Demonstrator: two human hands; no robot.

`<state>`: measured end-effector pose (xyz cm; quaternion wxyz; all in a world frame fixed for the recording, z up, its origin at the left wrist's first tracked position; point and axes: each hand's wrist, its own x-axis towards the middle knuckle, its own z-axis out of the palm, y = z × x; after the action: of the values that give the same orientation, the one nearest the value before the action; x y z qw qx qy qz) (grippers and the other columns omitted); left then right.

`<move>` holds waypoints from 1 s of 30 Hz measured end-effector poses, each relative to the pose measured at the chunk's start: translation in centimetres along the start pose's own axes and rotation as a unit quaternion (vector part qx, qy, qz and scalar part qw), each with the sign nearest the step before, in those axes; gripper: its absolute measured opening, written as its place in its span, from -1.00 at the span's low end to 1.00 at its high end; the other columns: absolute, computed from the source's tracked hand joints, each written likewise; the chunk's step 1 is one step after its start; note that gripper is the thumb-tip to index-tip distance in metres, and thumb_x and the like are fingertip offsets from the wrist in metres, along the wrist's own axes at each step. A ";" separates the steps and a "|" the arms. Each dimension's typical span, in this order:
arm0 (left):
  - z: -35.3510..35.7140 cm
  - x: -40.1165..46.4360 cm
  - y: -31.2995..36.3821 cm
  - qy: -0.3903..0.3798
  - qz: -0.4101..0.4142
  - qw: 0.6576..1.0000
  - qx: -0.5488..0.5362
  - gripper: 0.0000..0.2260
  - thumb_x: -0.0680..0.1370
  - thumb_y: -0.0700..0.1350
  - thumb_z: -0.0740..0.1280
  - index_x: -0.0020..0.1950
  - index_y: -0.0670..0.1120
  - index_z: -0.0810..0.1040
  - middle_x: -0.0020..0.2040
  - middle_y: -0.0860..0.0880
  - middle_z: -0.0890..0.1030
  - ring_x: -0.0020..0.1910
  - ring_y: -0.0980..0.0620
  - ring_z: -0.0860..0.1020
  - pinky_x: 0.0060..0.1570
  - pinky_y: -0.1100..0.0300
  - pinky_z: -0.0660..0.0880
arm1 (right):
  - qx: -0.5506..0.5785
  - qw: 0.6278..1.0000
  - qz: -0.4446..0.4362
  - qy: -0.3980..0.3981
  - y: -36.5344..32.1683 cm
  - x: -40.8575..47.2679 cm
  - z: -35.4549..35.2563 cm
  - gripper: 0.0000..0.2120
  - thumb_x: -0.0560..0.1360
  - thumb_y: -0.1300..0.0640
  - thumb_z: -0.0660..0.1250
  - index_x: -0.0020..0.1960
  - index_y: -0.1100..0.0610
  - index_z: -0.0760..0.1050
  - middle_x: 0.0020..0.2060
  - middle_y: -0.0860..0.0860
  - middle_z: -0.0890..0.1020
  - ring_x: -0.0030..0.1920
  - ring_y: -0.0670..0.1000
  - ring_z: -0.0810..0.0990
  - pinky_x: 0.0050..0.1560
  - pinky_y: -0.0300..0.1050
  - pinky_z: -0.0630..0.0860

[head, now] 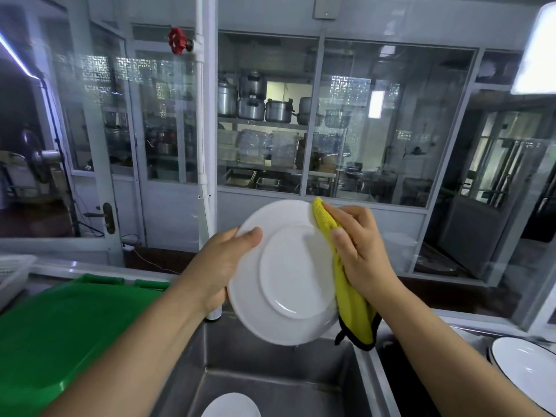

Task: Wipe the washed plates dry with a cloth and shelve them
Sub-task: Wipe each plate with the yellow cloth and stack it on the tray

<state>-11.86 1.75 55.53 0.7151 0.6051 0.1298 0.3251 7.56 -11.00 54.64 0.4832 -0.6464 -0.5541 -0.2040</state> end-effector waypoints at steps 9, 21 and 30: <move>1.3 0.4 -0.9 0.165 0.008 0.968 -0.188 -0.82 0.58 -0.02 0.27 0.14 -0.03 0.52 -0.03 -0.05 0.65 -0.06 -0.04 0.60 -0.21 0.08 0.51 | -0.156 0.981 -0.008 0.117 -1.3 -6.1 4.5 -0.56 0.60 -0.05 0.06 0.44 0.04 0.29 0.16 0.05 0.30 0.08 0.05 0.26 0.13 -0.07 0.23; 0.5 -0.5 -2.0 0.118 -0.076 0.956 -0.259 -0.71 0.54 0.10 0.29 0.03 -0.12 0.54 -0.31 -0.05 0.63 -0.38 0.05 0.62 -0.48 0.25 0.51 | -0.273 0.939 -0.185 0.100 -7.1 -5.6 9.5 -0.47 0.47 0.10 0.33 0.41 -0.02 0.32 0.16 0.07 0.37 -0.01 0.14 0.41 -0.01 0.05 0.36; -3.2 -0.8 -1.9 0.109 -0.081 0.955 -0.263 -0.63 0.59 0.03 0.22 0.31 -0.15 0.48 0.05 -0.09 0.68 -0.03 0.00 0.66 -0.29 0.16 0.61 | -0.289 0.933 -0.209 0.052 -4.6 -9.5 9.1 -0.62 0.59 0.15 0.22 0.39 -0.06 0.35 0.17 0.10 0.37 0.02 0.17 0.38 0.10 -0.02 0.41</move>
<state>-13.73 3.65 52.83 0.8545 0.3437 0.1652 0.3527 -1.94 -8.54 44.81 0.2500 -0.6164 -0.5679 -0.4848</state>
